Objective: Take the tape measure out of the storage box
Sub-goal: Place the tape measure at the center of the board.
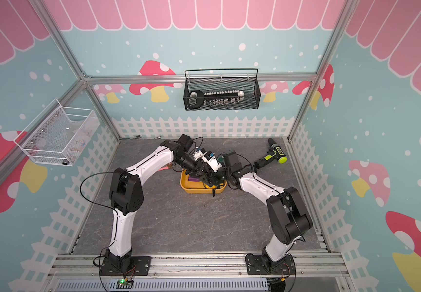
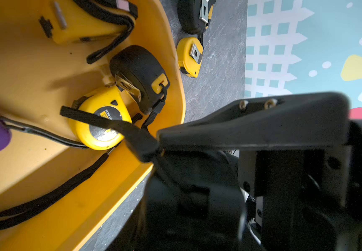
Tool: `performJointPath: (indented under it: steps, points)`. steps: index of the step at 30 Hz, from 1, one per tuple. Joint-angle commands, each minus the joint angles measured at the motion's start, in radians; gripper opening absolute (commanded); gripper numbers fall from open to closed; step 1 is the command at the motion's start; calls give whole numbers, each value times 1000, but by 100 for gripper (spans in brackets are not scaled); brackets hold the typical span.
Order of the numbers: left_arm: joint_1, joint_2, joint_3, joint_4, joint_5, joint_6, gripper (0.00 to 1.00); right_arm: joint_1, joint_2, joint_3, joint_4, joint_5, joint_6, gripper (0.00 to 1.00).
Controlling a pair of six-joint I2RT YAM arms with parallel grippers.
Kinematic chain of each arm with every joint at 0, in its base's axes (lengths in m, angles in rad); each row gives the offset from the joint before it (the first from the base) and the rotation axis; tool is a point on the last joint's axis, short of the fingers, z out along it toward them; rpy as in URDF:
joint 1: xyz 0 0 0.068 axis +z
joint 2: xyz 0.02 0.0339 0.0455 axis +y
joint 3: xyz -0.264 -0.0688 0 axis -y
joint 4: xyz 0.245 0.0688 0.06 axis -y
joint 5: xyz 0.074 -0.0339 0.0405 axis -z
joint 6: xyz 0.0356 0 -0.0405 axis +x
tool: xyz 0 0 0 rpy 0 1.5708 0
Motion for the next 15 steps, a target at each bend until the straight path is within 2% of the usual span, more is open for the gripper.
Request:
performJointPath:
  steps: [1,5,7,11,14,15]
  points:
    - [-7,-47,36,21,42,14,27,3,12,15,51,21,52,70]
    - [-7,-49,41,21,40,11,33,3,2,1,63,28,68,50]
    - [-7,-50,45,21,40,10,41,3,-4,-10,81,26,80,40]
    - [-3,-63,52,21,-14,2,76,3,-18,-19,72,44,94,40]
    - [5,-87,64,27,-114,-5,97,-8,-35,-32,34,84,107,39]
    - [8,-94,68,28,-159,-7,99,-20,-40,-36,20,91,118,39]
